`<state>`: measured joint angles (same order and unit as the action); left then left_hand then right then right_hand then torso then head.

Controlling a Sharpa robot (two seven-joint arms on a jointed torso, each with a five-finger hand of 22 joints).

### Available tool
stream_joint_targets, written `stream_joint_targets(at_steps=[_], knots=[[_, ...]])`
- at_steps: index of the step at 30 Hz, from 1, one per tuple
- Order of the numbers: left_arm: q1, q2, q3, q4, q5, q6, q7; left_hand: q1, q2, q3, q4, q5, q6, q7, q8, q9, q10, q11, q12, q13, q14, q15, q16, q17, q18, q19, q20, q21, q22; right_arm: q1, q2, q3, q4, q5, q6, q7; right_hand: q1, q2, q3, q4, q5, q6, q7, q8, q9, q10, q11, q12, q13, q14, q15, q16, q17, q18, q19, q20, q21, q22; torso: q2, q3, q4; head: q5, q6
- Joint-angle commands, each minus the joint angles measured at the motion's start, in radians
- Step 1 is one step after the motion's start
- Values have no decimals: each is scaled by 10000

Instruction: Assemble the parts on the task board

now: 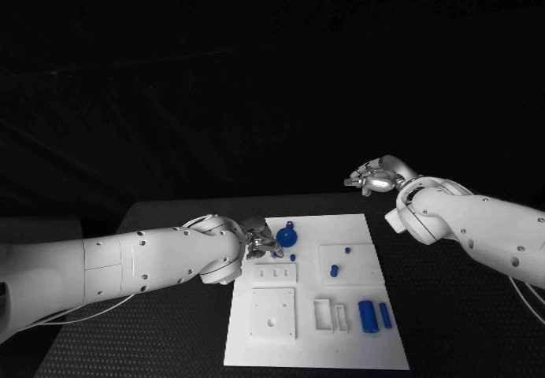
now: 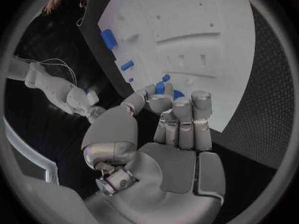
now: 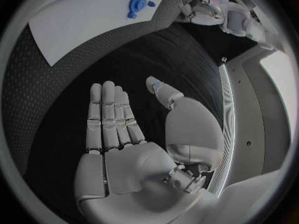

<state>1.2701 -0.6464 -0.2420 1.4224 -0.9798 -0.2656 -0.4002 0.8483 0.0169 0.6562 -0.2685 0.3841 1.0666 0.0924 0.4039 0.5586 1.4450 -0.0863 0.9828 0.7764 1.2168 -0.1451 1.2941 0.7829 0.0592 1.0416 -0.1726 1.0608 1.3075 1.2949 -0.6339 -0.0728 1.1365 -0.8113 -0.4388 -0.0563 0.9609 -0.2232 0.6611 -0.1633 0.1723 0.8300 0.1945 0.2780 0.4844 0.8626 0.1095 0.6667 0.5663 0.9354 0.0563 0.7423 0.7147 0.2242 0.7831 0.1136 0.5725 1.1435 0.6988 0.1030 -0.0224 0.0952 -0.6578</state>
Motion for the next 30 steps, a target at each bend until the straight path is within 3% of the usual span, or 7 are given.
stream_joint_targets(at_steps=[1,4,7,11,12,14,30], knots=[[-120,32,2,26,-502,-220,-24,-170,-73,631,309,-308,1387,-1047,-10,1044,-394,-378,46,-46,660,-764,87,-55,136,-59,-1013,87,187,32,98,11,-226,1794,-163,1292,-121,237,-219,-221,325,-59,15,78,8,63,151,-788,-1086,-188,198,-686,-567,-224,-333,218,-513,-297,6,-6,-5,13,-55],[-234,24,2,7,-502,-222,-30,-284,-22,732,265,-306,1398,-1048,-11,1037,-397,-379,63,-63,661,-764,114,-86,144,-54,-1017,121,192,48,188,12,-420,2132,-139,1419,-158,301,-293,-321,467,-106,35,74,-29,115,309,-1480,-2019,-447,441,-1395,-1089,-273,-775,419,-1021,-560,13,-6,-1,3,-87],[-323,10,2,-12,-502,-216,-36,-551,144,836,192,-340,1445,-1058,7,1036,-402,-386,99,-82,658,-758,164,-133,142,-70,-1009,164,195,56,231,12,-520,2247,-94,1452,-136,337,-333,-346,520,-156,56,61,-78,305,349,-1861,-2643,-579,636,-1959,-1510,-295,-1100,561,-1354,-718,17,-8,-8,5,-113],[-428,7,2,-97,-502,-217,-36,-708,203,916,137,-346,1494,-1072,38,1055,-411,-400,121,-96,650,-765,191,-172,148,-76,-1010,186,189,65,262,12,-544,2250,-59,1454,-107,358,-419,-341,563,-173,66,58,-138,472,358,-2046,-3084,-515,669,-2210,-1738,-248,-1160,652,-1459,-755,17,-9,-12,17,-144],[-452,7,2,-116,-502,-202,-38,-800,251,954,121,-354,1506,-1081,46,1062,-413,-401,134,-103,648,-766,208,-191,148,-81,-1008,197,186,66,278,12,-558,2250,-63,1455,-106,358,-447,-340,582,-178,70,55,-154,501,362,-2073,-3170,-509,679,-2251,-1776,-239,-1179,671,-1479,-757,43,-33,13,5,-124],[-497,5,2,-122,-502,-194,-39,-880,296,990,102,-366,1513,-1080,52,1068,-417,-407,144,-110,645,-768,222,-209,150,-85,-1007,205,184,67,301,12,-573,2250,-59,1451,-94,360,-466,-347,599,-183,74,53,-167,514,369,-2099,-3243,-511,688,-2286,-1808,-232,-1201,686,-1497,-757,44,-41,16,4,-122],[-696,37,3,-196,-715,-94,-15,-1156,401,1118,18,-354,1548,-1093,80,1094,-421,-419,189,-137,635,-770,283,-276,155,-102,-1002,238,177,68,313,13,-608,2235,112,1346,-43,380,-544,-363,886,-206,90,42,-245,574,403,-2183,-3596,-511,727,-2413,-1934,-189,-1295,770,-1573,-742,47,-48,7,8,-143]])
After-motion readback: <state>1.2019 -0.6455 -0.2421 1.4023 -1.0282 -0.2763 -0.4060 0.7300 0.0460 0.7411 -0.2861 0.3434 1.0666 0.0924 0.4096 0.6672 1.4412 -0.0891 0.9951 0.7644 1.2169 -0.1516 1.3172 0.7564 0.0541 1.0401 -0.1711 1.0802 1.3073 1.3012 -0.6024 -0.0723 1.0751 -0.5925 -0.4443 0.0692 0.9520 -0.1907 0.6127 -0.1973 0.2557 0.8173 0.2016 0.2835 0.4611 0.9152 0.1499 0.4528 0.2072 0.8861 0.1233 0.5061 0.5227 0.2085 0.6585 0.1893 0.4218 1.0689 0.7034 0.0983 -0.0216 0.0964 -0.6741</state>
